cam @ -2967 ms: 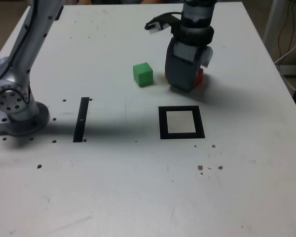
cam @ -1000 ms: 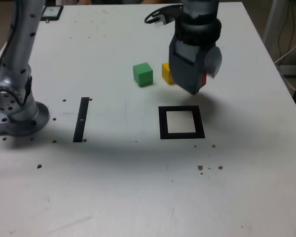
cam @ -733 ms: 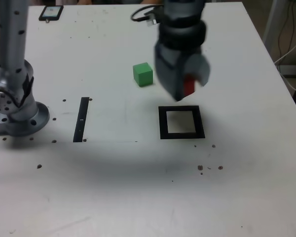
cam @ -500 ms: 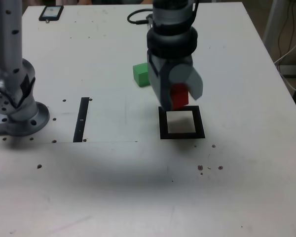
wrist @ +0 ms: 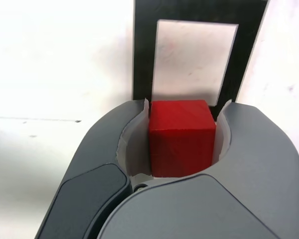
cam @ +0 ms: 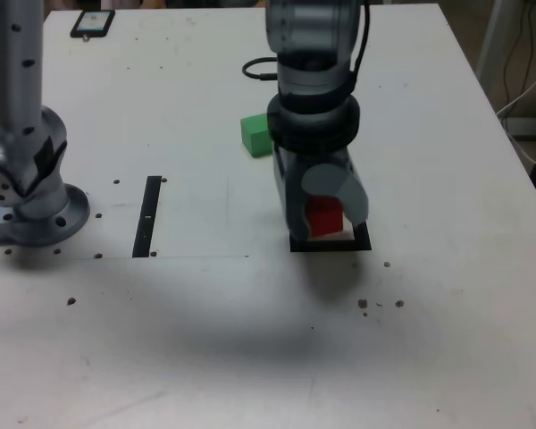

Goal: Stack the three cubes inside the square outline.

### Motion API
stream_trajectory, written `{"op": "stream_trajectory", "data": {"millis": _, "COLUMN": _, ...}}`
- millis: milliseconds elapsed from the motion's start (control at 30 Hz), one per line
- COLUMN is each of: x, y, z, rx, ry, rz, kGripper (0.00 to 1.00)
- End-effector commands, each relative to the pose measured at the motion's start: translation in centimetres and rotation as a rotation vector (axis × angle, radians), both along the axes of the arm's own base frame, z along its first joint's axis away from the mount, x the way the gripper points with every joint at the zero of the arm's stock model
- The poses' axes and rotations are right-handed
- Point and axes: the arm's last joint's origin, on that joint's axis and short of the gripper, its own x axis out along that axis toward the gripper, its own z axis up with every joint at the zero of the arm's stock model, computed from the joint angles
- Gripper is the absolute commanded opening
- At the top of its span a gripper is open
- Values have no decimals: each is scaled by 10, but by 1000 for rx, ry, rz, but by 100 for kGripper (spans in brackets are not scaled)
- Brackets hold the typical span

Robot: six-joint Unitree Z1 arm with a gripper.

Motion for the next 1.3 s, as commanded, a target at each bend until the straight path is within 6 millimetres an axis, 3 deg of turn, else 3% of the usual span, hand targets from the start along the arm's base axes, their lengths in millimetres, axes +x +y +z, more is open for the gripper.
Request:
{"op": "stream_trajectory", "data": {"millis": 0, "x": 4, "y": -1, "z": -5, "rx": 18, "ry": 17, "rz": -4, "kGripper": 27}}
{"op": "stream_trajectory", "data": {"millis": 400, "x": 10, "y": 6, "z": -15, "rx": 43, "ry": 41, "rz": -2, "kGripper": 27}}
{"op": "stream_trajectory", "data": {"millis": 1000, "x": 24, "y": 25, "z": -9, "rx": 44, "ry": 115, "rz": -118, "kGripper": 27}}
{"op": "stream_trajectory", "data": {"millis": 1267, "x": 30, "y": 26, "z": -19, "rx": 5, "ry": 159, "rz": -131, "kGripper": 29}}
